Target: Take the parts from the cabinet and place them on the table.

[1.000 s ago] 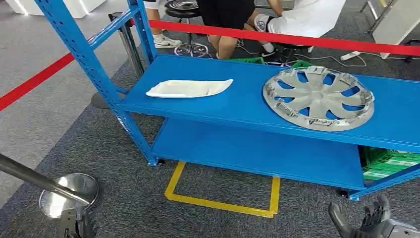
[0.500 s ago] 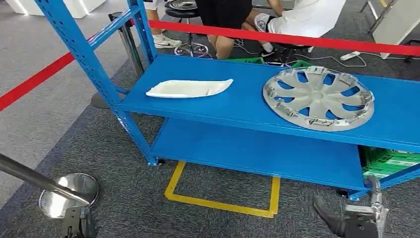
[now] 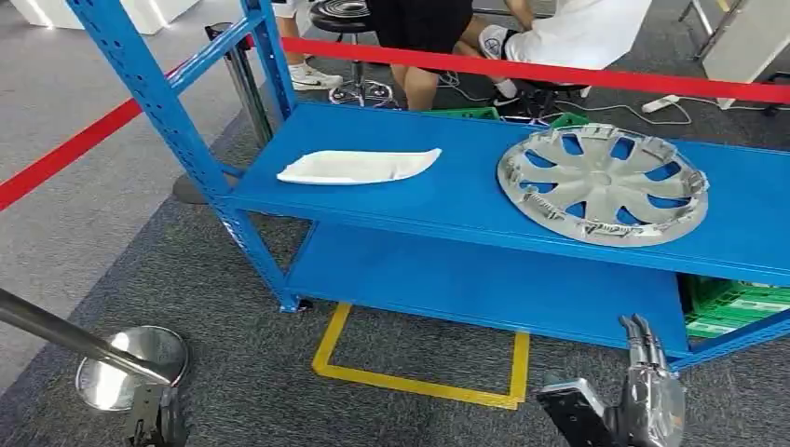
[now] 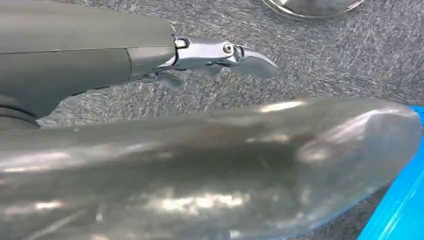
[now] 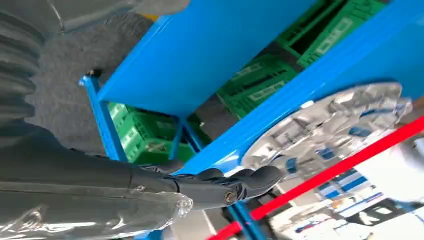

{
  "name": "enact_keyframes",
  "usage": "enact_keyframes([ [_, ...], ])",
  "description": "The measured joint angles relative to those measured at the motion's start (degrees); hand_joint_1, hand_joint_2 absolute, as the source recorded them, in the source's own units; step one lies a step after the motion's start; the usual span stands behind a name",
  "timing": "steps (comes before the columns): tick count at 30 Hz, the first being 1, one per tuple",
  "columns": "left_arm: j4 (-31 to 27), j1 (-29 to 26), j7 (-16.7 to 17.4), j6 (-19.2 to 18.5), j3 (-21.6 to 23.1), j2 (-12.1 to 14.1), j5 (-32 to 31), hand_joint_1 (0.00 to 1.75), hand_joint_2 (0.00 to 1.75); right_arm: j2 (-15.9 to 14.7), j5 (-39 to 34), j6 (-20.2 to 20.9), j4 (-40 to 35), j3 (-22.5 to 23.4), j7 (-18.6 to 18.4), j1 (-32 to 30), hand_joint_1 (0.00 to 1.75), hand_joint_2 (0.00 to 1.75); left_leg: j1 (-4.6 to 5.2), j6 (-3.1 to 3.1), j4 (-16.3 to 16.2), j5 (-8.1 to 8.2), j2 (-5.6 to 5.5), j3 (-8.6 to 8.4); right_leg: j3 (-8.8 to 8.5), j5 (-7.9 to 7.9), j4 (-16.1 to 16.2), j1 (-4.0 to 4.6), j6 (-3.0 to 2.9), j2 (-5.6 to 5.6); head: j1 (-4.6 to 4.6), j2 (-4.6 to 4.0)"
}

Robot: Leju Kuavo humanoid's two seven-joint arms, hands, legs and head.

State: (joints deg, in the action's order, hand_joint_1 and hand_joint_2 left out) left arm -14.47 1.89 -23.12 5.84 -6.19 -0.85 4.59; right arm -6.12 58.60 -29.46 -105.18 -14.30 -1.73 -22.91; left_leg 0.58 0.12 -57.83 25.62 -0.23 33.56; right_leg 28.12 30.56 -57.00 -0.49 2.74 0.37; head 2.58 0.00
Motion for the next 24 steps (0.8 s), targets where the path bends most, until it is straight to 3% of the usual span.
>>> enact_keyframes([
  [2,0.0,0.1,0.2,0.0,0.1,0.1,-0.4,0.00,0.00,-1.5,2.4,-0.3,-0.3,-2.0,-2.0,0.2,0.00,1.75,0.00,0.40,0.4,0.06,0.03,0.11,-0.79,-0.57,-0.5,-0.05,0.54,0.02,-0.02,0.00],
  [3,0.0,0.2,0.5,0.1,0.2,0.1,-0.5,0.00,0.00,-2.6,4.1,-0.5,-0.5,-3.2,-3.7,0.6,0.00,1.75,-0.37,0.84,0.7,-0.13,-0.11,-0.70,-1.09,-0.33,-0.3,-0.01,0.88,-0.01,0.09,0.02],
  [4,0.0,0.2,0.7,0.1,0.4,0.1,-0.6,0.00,0.00,-3.6,5.3,-0.6,-0.6,-4.1,-4.8,0.9,0.00,1.75,-0.55,0.99,1.2,-0.07,-0.03,-1.30,-0.56,0.80,-1.4,0.05,0.81,-0.02,-0.15,0.00],
  [5,0.0,0.3,0.7,0.1,0.5,0.1,-0.9,0.00,0.00,-4.5,6.7,-0.8,-0.8,-5.1,-5.9,1.2,0.00,1.75,-0.63,1.14,1.3,0.02,-0.02,-1.49,0.86,2.49,-4.4,0.05,0.80,-0.02,-0.66,0.00],
  [7,0.0,0.4,1.1,0.1,0.9,0.1,-1.1,0.00,0.00,-6.2,9.2,-0.9,-0.8,-7.2,-8.3,1.8,0.00,1.75,-0.64,1.31,1.3,0.34,-0.02,-1.49,5.98,6.40,-13.6,-0.14,0.92,-0.01,-0.83,0.00],
  [8,0.0,0.5,1.2,0.2,1.0,0.2,-1.3,0.00,0.00,-7.3,10.6,-1.0,-0.8,-8.3,-9.6,1.8,0.00,1.75,-0.65,1.25,1.3,0.48,-0.02,-1.56,8.73,7.53,-17.8,-0.15,1.25,-0.01,-0.85,0.00],
  [9,0.0,0.4,1.5,0.2,1.0,0.2,-1.5,0.00,0.00,-8.3,12.0,-1.0,-0.8,-9.5,-11.0,1.9,0.00,1.75,-0.69,1.14,1.3,0.64,-0.05,-1.78,10.11,7.08,-19.0,-0.22,1.24,-0.02,-0.88,0.00],
  [10,0.0,0.4,1.7,0.2,1.1,0.2,-1.7,0.00,0.00,-9.3,13.3,-1.1,-0.8,-10.4,-12.1,2.0,0.00,1.75,-0.77,0.92,1.2,0.86,-0.13,-2.17,9.98,5.10,-17.3,-0.27,1.21,-0.04,-0.85,0.00],
  [11,0.0,0.4,1.8,0.2,1.3,0.2,-1.8,0.00,0.00,-10.1,14.5,-1.1,-0.9,-11.4,-13.2,2.3,0.00,1.75,-0.92,0.68,1.2,1.15,-0.20,-2.67,8.70,2.19,-13.5,-0.32,1.20,-0.04,-0.87,0.00],
  [13,0.0,0.5,2.1,0.2,1.4,0.2,-2.2,0.00,0.00,-11.9,17.1,-1.2,-0.9,-13.6,-15.6,2.9,0.00,1.75,-1.18,-0.11,1.2,1.86,-0.30,-3.75,5.02,-4.54,-3.5,-0.62,1.53,-0.01,-0.96,0.00],
  [14,0.1,0.6,2.3,0.4,1.4,0.4,-2.3,0.00,0.00,-12.8,18.6,-1.4,-0.9,-14.8,-16.9,3.3,0.00,1.75,-0.97,-0.55,0.9,2.08,-0.35,-3.96,5.01,-2.91,-2.3,-0.43,1.69,0.12,-1.26,-0.02],
  [15,0.1,0.8,2.6,0.3,1.5,0.4,-2.5,0.00,0.00,-13.7,19.7,-1.5,-1.0,-15.8,-18.2,3.7,0.00,1.75,-0.83,-0.90,1.0,2.04,-0.38,-3.44,5.11,-1.89,-2.2,-0.39,0.39,0.00,-1.38,0.00],
  [16,0.1,0.8,2.8,0.3,1.6,0.4,-2.8,0.00,0.00,-14.7,20.9,-1.5,-1.2,-16.9,-19.4,3.7,0.00,1.75,-0.85,-1.34,1.1,2.27,-0.38,-3.26,4.76,-3.06,-2.3,-0.31,-0.08,0.12,-1.09,-0.02],
  [17,0.1,0.8,2.9,0.3,1.8,0.4,-2.8,0.00,0.00,-15.5,22.3,-1.5,-1.5,-17.8,-20.7,3.8,0.00,1.75,-0.85,-1.73,0.7,1.95,-0.40,-3.64,5.37,-2.95,-2.2,-0.28,-0.45,0.10,-0.92,0.00],
  [19,0.1,1.0,3.2,0.3,2.1,0.3,-3.1,0.00,0.00,-17.1,24.7,-1.5,-2.1,-19.6,-22.9,4.3,0.00,1.75,-0.97,-2.16,0.4,2.50,-0.30,-3.85,3.70,-3.00,-1.9,-0.57,-0.96,0.13,-0.77,0.00],
  [20,0.1,1.3,3.3,0.3,2.4,0.1,-3.4,0.00,0.00,-18.1,26.0,-1.4,-2.5,-20.6,-24.2,4.6,0.00,1.75,-0.96,-2.43,-2.1,3.29,-0.20,-2.68,3.25,-2.86,-1.8,-0.57,-1.27,0.09,-0.35,0.00],
  [23,0.1,1.4,3.7,0.3,2.4,0.0,-3.6,0.00,0.00,-19.3,28.2,-1.1,-3.0,-21.8,-26.4,5.1,0.00,1.75,-0.96,-2.73,-15.4,8.06,-0.17,6.10,2.67,-2.04,-1.8,-0.46,-1.88,0.09,-0.11,0.00],
  [24,0.1,1.2,3.8,0.2,2.5,0.0,-3.7,0.00,0.00,-20.0,28.8,-0.9,-3.1,-22.4,-27.2,5.2,0.00,1.75,-0.96,-2.69,-17.3,8.54,-0.17,8.01,2.34,-1.70,-1.8,-0.44,-1.94,0.18,-0.13,0.00],
])
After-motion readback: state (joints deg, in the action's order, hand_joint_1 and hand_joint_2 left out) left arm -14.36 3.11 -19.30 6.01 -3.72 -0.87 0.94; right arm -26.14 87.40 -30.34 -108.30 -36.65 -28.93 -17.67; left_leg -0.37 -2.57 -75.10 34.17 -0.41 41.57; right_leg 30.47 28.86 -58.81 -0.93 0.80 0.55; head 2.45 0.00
